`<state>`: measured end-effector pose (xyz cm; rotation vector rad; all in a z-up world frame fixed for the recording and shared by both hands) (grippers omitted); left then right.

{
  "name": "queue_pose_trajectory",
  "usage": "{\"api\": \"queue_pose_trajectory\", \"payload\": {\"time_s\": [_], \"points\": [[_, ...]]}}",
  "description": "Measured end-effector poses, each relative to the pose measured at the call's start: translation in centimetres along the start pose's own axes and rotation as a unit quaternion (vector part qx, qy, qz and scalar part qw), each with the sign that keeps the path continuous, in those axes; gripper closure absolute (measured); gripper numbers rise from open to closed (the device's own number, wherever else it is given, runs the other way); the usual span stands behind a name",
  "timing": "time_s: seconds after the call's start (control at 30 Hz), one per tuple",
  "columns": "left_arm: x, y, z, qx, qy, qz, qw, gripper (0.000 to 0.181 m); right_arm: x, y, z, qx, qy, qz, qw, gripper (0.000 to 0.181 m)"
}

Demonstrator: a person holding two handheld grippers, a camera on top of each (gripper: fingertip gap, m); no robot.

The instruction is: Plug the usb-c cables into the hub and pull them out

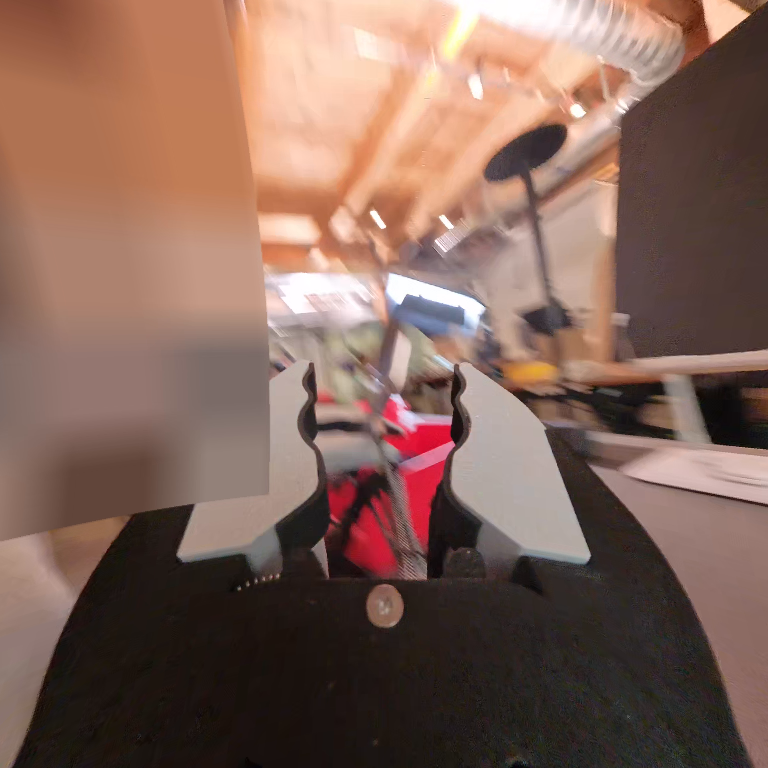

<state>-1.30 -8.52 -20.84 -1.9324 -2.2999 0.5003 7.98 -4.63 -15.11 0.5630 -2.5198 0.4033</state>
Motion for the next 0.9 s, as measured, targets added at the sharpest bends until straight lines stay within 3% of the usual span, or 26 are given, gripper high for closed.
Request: {"api": "queue_pose_trajectory", "payload": {"time_s": [0.03,0.13,0.2,0.37,0.5,0.63,0.77,0.9], "points": [[0.0,-0.1,0.2,0.0,-0.006,-0.005,1.0,0.162,0.3,0.4,1.5,-0.086,-0.068,0.039,0.993,0.122],[0.3,0.0,0.4,0.003,-0.018,-0.007,1.0,0.162,0.7,1.5,5.1,-0.316,-0.231,0.124,0.912,0.131],[0.5,0.3,0.8,0.016,-0.034,-0.01,0.999,0.162,1.3,1.2,6.0,-0.416,-0.264,0.142,0.859,0.143],[0.8,1.1,1.0,0.051,-0.056,-0.01,0.997,0.162,2.0,1.6,8.0,-0.506,-0.327,0.15,0.784,0.157],[0.9,1.4,1.2,0.057,-0.063,-0.005,0.996,0.162,2.0,1.8,8.5,-0.505,-0.338,0.146,0.781,0.167],[1.0,1.0,1.9,0.09,-0.091,-0.029,0.991,0.162,1.9,2.3,9.4,-0.526,-0.365,0.157,0.752,0.17],[0.9,0.6,2.0,0.091,-0.09,-0.028,0.991,0.162,2.0,2.1,9.8,-0.52,-0.331,0.174,0.768,0.171],[0.9,0.9,2.3,0.086,-0.101,-0.002,0.991,0.162,1.3,2.2,9.8,-0.553,-0.338,0.153,0.746,0.173]]}}
Point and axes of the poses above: each gripper's, where its closed fingertips meet, x out along the fingers, z out of its underside, y = z × x across the jaws, the point moved 1 cm from there along -x, back along the fingers, and after that the axes turned 3 degrees about -z, right-handed, at the moved point
